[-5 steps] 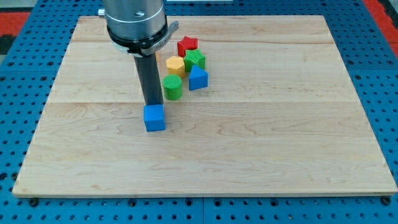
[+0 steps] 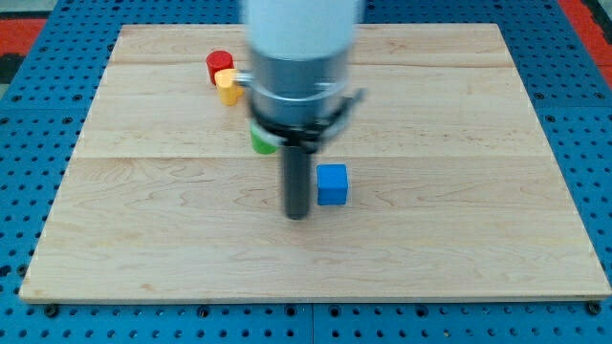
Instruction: Push red circle towards center
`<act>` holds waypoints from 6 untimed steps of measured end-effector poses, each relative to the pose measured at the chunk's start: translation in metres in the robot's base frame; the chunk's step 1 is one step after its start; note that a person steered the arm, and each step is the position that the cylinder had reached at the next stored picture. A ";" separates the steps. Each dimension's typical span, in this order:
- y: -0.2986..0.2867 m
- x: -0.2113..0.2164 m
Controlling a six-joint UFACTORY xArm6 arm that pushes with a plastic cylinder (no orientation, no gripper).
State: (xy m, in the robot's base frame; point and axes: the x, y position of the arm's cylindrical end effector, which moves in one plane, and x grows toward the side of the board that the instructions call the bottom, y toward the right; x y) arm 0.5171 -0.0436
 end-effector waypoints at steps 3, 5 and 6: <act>0.047 -0.055; 0.100 -0.047; 0.128 -0.015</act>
